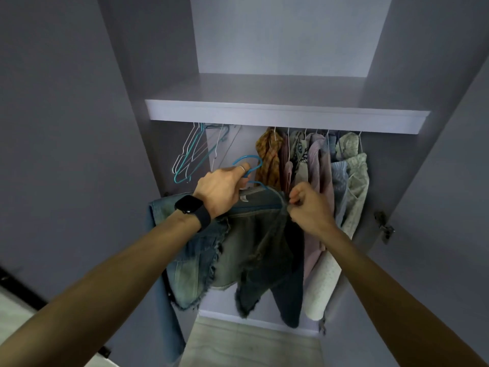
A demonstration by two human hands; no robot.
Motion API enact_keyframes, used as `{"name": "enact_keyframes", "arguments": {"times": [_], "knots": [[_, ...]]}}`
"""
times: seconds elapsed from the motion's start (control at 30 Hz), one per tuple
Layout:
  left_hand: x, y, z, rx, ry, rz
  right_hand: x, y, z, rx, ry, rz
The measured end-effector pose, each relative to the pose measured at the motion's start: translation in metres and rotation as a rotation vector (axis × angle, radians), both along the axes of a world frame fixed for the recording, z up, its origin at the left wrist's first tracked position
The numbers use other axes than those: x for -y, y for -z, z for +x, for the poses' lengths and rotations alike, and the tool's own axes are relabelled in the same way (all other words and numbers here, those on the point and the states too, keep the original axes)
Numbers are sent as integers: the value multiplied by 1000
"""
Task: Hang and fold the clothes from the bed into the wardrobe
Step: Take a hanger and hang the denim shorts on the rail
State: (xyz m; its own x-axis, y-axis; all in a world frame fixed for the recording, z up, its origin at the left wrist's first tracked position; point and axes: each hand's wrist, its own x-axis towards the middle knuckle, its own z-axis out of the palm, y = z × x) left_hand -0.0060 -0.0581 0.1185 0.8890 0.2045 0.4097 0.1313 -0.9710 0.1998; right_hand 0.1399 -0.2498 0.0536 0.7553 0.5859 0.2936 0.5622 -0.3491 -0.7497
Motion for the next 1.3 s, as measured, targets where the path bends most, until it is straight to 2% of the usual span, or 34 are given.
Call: {"name": "enact_keyframes", "arguments": {"times": [0.03,0.1,0.17,0.23,0.27,0.33,0.4,0.47,0.5,0.53,0.57,0.63,0.67,0.77,0.87,0.97,1.1,1.3], "knots": [[0,0,1,18,11,-7,4,0,-3,166,-27,-25],[3,-2,3,17,46,-20,5,4,-13,454,-214,-160],[7,-3,6,1,69,-23,-1,12,-20,545,-398,-458],[6,-2,7,18,82,-15,-3,16,-16,592,-399,-733],[5,-1,6,29,86,-10,-2,16,-11,626,-374,-788],[0,1,4,27,89,-6,3,13,-6,691,-350,-663],[-3,3,2,4,77,-30,5,12,-2,726,-365,-372],[-6,6,2,-17,67,-59,3,4,1,691,-291,-120],[-6,8,2,-24,80,-83,1,-1,3,626,-232,-75],[-6,11,3,-20,101,-121,-1,-6,8,567,-196,-101],[-4,12,3,-1,122,-172,-3,-10,14,540,-195,-209],[-3,13,4,65,148,-309,-5,-14,21,560,-249,-403],[-2,12,5,98,143,-376,-3,-14,22,552,-288,-388],[1,10,8,125,101,-502,-1,-7,18,388,-342,-118],[6,12,14,68,109,-510,-4,-2,17,296,-364,40],[10,20,18,73,82,-539,-3,0,21,219,-398,6],[14,35,27,17,92,-565,10,10,36,50,-453,-221],[21,50,48,53,116,-581,24,31,29,105,-320,-132]]}}
